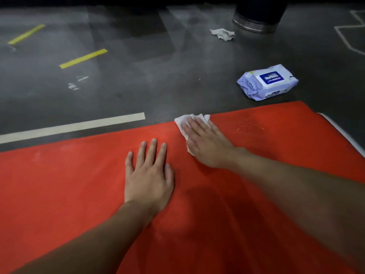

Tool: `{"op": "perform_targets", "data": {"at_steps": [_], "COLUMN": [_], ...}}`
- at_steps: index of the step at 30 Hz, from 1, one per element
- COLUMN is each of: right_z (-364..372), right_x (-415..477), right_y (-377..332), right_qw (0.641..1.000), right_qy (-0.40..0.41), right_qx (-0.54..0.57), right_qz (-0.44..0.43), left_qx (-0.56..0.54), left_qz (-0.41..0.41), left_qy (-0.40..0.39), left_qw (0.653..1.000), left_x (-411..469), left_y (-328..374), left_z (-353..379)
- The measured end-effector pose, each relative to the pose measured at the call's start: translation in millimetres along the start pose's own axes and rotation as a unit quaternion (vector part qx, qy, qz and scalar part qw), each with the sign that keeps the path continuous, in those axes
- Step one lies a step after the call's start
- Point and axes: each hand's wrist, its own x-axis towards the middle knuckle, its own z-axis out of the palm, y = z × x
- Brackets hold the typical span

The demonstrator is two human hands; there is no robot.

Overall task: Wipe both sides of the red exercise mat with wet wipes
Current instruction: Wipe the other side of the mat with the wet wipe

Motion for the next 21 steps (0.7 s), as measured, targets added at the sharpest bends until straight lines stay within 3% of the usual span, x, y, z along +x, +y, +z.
{"op": "perform_targets", "data": {"at_steps": [5, 9, 12, 15, 21], "right_z": [-7, -16, -32, -25, -1], "right_x": [5, 2, 20, 24, 5], "right_y": [17, 18, 19, 5, 7], "right_qw": [0.987, 0.994, 0.989, 0.979, 0.985], "right_qy": [0.000, -0.050, -0.072, -0.007, 0.018], "right_qx": [0.021, -0.036, 0.023, 0.121, 0.068], "right_qz": [0.159, 0.090, 0.130, 0.166, 0.158], "left_qx": [0.007, 0.011, 0.011, 0.010, 0.014], "left_qz": [-0.005, -0.006, -0.010, -0.010, -0.011], "left_qy": [0.006, 0.004, 0.001, 0.006, 0.007], "left_qw": [1.000, 1.000, 1.000, 1.000, 1.000], "left_x": [0, 0, 1, -1, 2], "left_y": [0, 2, 1, 2, 3], "left_z": [0, -1, 0, 0, 1]}}
